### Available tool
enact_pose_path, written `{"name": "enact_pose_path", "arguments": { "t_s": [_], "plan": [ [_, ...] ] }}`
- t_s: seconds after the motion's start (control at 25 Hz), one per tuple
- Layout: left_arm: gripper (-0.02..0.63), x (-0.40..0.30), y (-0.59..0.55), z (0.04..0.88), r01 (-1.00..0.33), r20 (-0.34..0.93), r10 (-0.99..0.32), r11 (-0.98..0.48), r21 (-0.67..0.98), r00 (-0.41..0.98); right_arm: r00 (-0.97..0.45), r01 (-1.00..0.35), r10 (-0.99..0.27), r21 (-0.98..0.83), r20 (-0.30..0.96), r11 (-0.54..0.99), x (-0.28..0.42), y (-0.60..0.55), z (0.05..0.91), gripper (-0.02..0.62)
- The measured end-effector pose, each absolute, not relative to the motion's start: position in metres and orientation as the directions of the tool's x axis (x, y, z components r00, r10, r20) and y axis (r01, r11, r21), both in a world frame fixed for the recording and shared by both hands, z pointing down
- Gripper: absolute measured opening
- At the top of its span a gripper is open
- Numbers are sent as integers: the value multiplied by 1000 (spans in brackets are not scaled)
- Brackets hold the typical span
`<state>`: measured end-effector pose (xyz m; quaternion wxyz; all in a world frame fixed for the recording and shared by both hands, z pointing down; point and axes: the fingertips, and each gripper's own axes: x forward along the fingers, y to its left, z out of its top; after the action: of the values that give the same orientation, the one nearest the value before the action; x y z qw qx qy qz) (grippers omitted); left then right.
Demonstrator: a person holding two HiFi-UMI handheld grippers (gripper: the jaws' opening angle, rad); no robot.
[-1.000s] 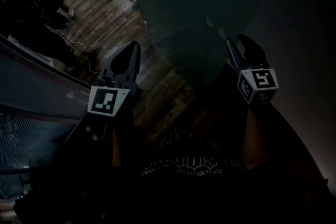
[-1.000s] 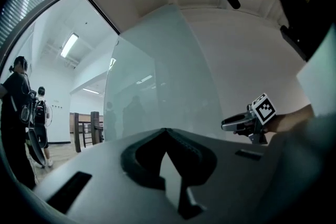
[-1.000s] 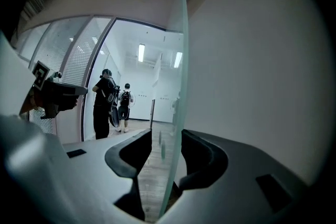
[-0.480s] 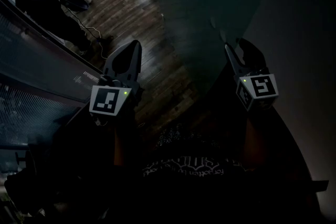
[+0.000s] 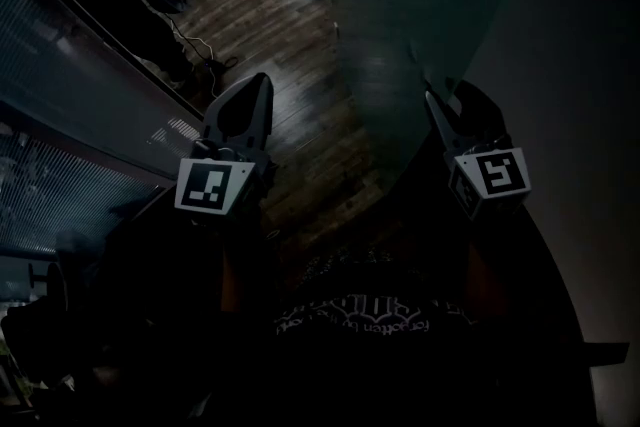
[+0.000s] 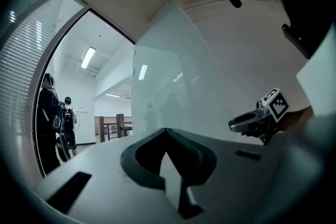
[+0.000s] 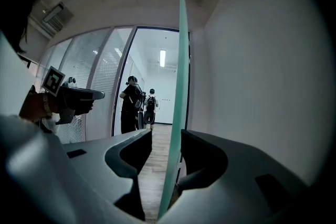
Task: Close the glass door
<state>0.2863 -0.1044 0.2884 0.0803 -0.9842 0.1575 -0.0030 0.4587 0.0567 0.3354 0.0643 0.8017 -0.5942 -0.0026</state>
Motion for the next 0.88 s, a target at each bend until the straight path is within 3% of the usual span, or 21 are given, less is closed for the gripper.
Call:
{"name": "enact_pose_path", "arguments": {
  "t_s": [0.16, 0.48, 0.88],
  "plan": [
    [-9, 274, -116, 297, -314, -14, -316, -937, -153, 949, 285, -955, -956, 106, 73, -277, 448, 39, 340, 163],
    [-9, 183, -136, 279, -317, -28, -316, -939, -137, 948, 286, -954, -955, 124, 84, -274, 368, 9, 318, 163],
    [-9, 100, -155, 274, -374, -25, -375, -916, -141, 927, 269, -959, -960, 117, 80, -259, 317, -26, 311, 163]
  ]
}}
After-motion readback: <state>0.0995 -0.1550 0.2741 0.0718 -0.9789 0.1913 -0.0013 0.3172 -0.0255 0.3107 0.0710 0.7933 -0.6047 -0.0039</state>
